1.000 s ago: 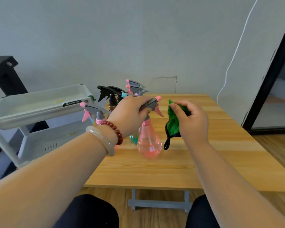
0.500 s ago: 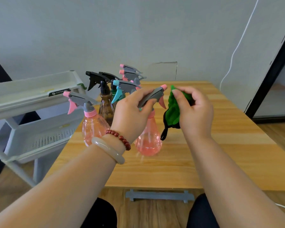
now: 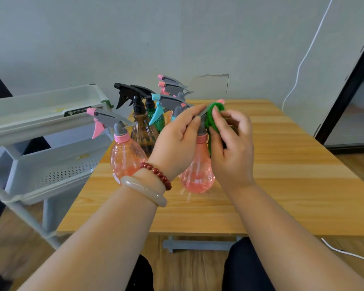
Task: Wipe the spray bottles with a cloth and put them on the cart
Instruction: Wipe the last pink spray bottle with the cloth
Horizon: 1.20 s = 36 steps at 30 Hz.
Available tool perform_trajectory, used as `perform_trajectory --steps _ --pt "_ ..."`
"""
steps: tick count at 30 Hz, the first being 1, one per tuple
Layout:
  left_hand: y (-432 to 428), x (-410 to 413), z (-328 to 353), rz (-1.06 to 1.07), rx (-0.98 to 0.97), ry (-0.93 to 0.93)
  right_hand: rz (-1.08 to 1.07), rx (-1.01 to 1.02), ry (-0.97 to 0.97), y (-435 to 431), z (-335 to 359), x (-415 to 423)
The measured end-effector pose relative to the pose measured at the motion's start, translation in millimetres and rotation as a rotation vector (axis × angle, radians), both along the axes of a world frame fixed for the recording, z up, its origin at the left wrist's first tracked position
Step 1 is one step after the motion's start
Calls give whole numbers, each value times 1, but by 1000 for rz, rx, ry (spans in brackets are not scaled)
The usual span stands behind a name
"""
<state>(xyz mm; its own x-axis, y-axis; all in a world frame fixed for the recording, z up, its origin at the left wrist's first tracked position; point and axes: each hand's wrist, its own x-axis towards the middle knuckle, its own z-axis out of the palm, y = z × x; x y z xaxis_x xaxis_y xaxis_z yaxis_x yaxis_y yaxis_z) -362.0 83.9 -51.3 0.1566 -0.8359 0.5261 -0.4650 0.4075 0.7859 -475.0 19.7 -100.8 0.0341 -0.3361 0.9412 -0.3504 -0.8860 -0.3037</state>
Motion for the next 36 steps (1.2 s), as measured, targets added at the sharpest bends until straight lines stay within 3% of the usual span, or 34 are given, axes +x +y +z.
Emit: perform_trajectory --steps 12,16,20,25,30,34,36 --pt "-12 -5 -11 -70 -53 311 -24 90 -291 4 3 31" --pt "-18 -3 -15 -139 -54 371 -24 70 -211 -6 8 22" --pt "-25 -4 -14 -148 -64 358 -55 158 -275 -14 12 19" --pt "-28 -7 -19 -119 -75 478 27 76 -130 -9 6 17" --pt "-25 -10 -22 -110 -76 468 -32 152 -260 -9 11 18" --pt "-21 -7 -23 -126 -80 535 60 90 -114 6 -1 18" --pt "-21 -8 -22 -125 -99 500 12 101 -141 -4 5 15"
